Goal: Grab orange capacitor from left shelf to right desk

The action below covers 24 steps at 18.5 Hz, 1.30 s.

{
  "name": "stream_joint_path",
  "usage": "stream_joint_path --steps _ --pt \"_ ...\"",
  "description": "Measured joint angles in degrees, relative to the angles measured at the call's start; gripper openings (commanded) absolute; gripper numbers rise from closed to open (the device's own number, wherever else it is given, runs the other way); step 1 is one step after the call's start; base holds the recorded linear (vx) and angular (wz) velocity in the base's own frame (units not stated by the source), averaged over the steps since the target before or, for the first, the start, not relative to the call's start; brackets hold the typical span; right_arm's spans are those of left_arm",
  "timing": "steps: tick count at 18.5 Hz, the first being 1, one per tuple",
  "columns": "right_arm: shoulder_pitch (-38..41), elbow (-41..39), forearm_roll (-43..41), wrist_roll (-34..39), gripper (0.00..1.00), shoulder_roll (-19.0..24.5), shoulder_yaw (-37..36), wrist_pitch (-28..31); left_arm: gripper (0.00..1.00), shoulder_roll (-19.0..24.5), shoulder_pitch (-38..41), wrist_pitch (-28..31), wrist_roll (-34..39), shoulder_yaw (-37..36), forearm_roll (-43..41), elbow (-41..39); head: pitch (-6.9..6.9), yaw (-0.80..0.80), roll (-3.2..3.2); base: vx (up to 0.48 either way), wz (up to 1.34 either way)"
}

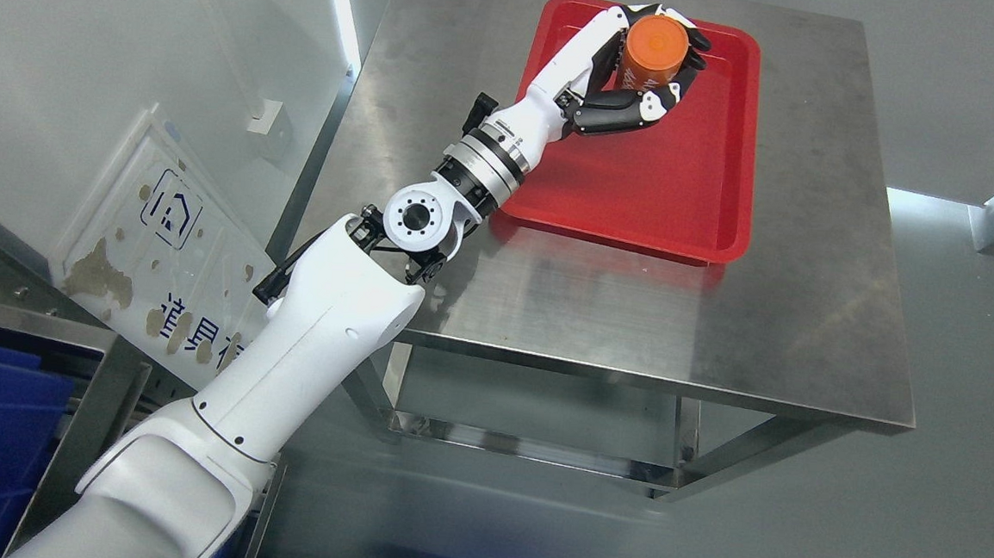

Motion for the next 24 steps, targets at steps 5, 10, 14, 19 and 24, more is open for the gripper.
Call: stream_joint_path --steps 5,10,14,19,24 --pt "0.0 0.0 0.0 0.0 1.0 0.0 0.0 0.2 0.11 0.0 -1.4 0.1 0.1 -0.5 0.0 5.8 0.0 0.0 0.0 0.044 0.0" --pt "0.0 0.0 0.0 0.0 1.0 0.0 0.0 0.0 0.13 0.0 -3.2 0.2 0.1 -2.3 0.0 9.9 0.0 0.0 0.0 0.0 0.0" --pt "0.0 0.0 0.0 0.0 1.0 0.0 0.0 -0.1 0.41 0.0 -4.2 0.2 0.6 -3.2 0.0 11.9 0.0 0.0 0.0 0.0 0.0" --pt "0.0 0.0 0.0 0.0 1.0 0.0 0.0 -0.1 0.63 0.0 -4.8 0.2 1.7 -4.0 0.1 13.6 0.01 0.0 0.0 0.0 0.0" --pt "0.0 0.0 0.0 0.0 1.0 0.0 0.0 -0.1 0.83 0.0 -5.5 0.5 1.8 -3.9 0.1 14.6 0.01 0.0 0.0 0.0 0.0"
